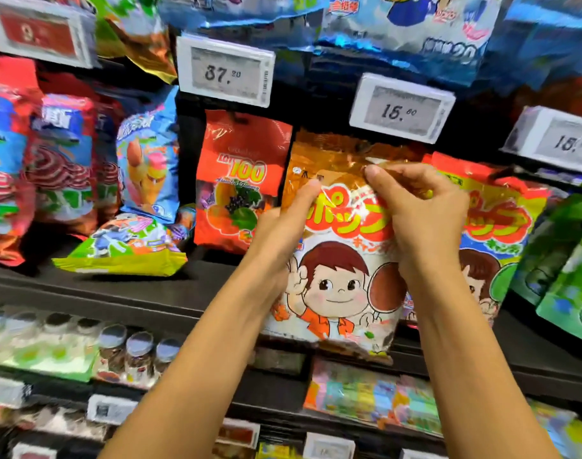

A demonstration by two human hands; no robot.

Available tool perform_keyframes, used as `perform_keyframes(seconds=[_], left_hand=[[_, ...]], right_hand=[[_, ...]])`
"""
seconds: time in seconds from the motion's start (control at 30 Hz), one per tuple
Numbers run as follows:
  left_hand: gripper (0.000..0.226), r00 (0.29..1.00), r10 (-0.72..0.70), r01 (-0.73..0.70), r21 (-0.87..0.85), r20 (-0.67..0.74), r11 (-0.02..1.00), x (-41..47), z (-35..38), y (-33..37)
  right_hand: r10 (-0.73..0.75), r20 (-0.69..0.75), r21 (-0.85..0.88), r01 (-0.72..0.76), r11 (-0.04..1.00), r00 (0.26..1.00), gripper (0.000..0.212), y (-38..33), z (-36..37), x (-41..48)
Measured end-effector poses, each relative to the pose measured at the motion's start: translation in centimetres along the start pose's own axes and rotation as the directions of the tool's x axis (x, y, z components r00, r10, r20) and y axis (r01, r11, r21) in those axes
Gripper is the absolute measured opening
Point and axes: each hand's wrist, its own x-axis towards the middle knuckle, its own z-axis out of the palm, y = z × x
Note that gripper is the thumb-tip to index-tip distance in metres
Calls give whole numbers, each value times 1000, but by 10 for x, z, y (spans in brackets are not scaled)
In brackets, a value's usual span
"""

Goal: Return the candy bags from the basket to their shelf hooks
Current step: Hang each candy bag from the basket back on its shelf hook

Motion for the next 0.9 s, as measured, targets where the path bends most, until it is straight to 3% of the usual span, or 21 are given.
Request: perform_keyframes(seconds=[0.1,0.23,0.37,0.57,0.7,0.9], left_hand=[[50,999,44,-43,46,-5,998,16,6,11],[49,997,75,-76,37,29,996,26,12,19],[51,995,92,-93,20,46,995,29,16,20],[43,996,85,-85,-6,39,996,30,17,16],[50,997,74,-74,8,21,997,32,16,14],[40,998,56,-57,9,23,998,33,16,13]], right_hand=[[45,14,135,-46,990,999,7,-4,6,13],[86,56,261,-97,960,995,21,-7,6,22],[111,72,331,-129,935,991,14,-13,6,25],[130,60,354,-143,924,990,13,-14,11,27],[155,85,343,-175,923,984,19,-10,13,30],[98,130,341,-137,930,987,24,-5,9,30]])
